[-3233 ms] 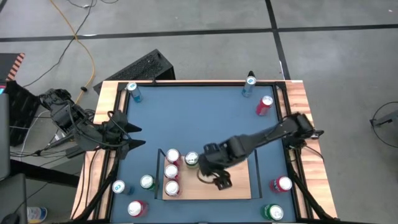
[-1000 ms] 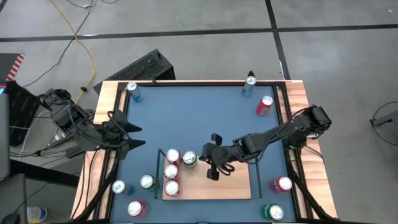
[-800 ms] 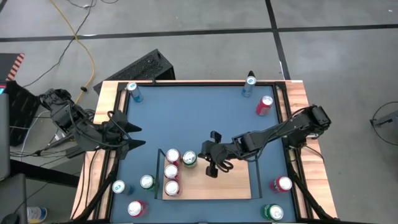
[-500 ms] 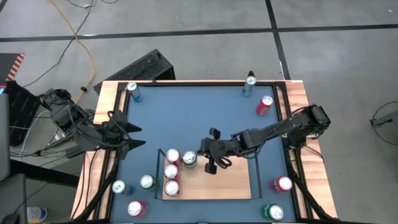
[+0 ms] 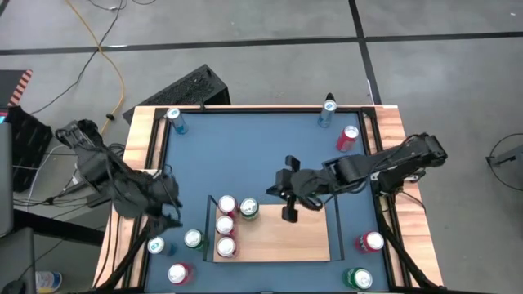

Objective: Place canned beverage on shelf
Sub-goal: Put the left green soda can on the shelf aligned with the other green soda can

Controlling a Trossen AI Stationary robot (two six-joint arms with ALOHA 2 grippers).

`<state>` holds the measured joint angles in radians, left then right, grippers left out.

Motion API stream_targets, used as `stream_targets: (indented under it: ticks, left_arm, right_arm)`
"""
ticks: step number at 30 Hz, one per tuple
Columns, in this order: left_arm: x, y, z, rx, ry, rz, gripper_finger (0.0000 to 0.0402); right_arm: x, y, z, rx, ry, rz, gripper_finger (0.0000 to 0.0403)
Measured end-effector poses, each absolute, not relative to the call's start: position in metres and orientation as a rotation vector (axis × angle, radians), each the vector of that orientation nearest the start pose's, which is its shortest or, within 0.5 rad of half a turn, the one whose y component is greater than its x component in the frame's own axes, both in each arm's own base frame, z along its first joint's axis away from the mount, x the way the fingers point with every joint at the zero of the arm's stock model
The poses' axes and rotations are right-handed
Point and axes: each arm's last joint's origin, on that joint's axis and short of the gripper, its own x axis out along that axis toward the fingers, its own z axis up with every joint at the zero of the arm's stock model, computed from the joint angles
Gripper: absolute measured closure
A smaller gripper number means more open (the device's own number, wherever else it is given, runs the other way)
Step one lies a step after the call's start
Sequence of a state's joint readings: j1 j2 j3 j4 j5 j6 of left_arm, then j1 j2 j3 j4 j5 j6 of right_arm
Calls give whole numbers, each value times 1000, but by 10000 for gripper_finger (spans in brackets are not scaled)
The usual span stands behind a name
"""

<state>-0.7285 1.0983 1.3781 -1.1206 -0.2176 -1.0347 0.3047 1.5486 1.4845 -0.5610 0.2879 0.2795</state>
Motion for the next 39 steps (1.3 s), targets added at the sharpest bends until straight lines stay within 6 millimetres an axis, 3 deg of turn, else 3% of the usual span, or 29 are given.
stream_targets:
  ticks: [4,7,11,18,23,28,39]
  left_arm:
    - [150,-145,374,-541,1134,-83,99]
    - [157,-163,361,-490,1201,-51,99]
    - [159,-187,353,-380,1167,-15,99]
    - [146,-210,371,-261,979,35,99]
    - [150,-216,367,-122,957,3,99]
    - [157,-216,365,-135,947,18,99]
    - [157,-209,366,32,1014,-99,94]
  right_arm:
    - [310,98,367,87,594,-46,403]
    - [304,101,368,77,611,-32,403]
    - [301,106,368,68,623,-18,403]
    - [302,110,362,57,654,-15,403]
    - [304,110,359,57,667,-20,403]
    - [308,111,354,53,682,-28,403]
    - [318,115,344,113,690,-47,403]
